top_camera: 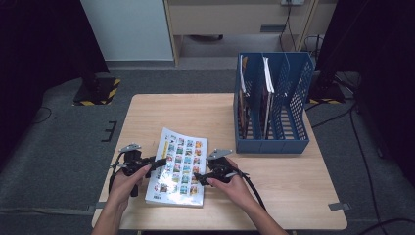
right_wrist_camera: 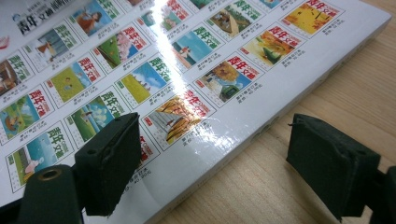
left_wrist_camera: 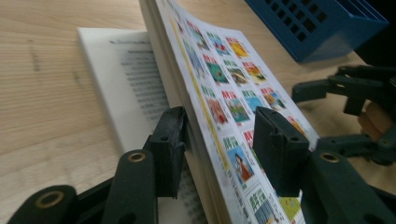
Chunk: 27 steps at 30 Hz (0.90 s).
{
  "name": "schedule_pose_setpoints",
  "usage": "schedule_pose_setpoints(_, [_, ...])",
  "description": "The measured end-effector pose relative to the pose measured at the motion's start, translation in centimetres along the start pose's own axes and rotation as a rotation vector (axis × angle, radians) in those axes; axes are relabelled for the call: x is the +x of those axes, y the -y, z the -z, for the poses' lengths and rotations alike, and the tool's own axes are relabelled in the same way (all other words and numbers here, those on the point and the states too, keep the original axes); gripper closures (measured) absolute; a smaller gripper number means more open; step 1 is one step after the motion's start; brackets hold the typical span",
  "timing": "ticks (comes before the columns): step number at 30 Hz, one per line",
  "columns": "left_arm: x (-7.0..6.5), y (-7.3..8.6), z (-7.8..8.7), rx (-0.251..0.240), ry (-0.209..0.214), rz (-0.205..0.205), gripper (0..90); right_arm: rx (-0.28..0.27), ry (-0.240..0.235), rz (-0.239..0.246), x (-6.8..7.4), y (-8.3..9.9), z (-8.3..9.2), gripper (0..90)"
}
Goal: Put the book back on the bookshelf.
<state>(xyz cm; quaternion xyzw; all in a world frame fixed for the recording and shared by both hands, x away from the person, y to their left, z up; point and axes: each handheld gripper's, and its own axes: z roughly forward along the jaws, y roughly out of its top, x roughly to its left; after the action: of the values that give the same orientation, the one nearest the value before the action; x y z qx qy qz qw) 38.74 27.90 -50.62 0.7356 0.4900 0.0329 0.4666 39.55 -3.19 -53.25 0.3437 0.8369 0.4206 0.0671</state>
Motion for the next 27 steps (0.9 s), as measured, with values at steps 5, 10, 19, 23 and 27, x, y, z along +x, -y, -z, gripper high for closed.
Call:
schedule_pose_setpoints(5, [-0.9,0.1,-1.6,0.063,-0.090,-0.081,49.1,-0.007,-0.004,-0.014,0.0,0.1,-0.1,17.8])
schedule_pose_setpoints(10, [-1.3,0.1,-2.8,0.079,-0.083,-0.097,54.6,-0.008,-0.009,-0.013,-0.1,0.1,-0.1,17.8])
schedule_pose_setpoints(19, [-1.7,-0.1,-2.7,0.064,-0.107,-0.118,68.1,-0.010,-0.021,-0.015,0.1,0.2,-0.2,17.7])
schedule_pose_setpoints(23, [-2.2,-0.2,-2.5,0.048,-0.121,-0.135,74.5,-0.008,-0.026,-0.016,0.1,0.2,-0.2,17.4])
schedule_pose_setpoints(27, [-2.8,-0.4,-2.0,0.018,-0.121,-0.164,78.5,0.001,-0.031,-0.018,0.1,0.2,-0.2,16.4])
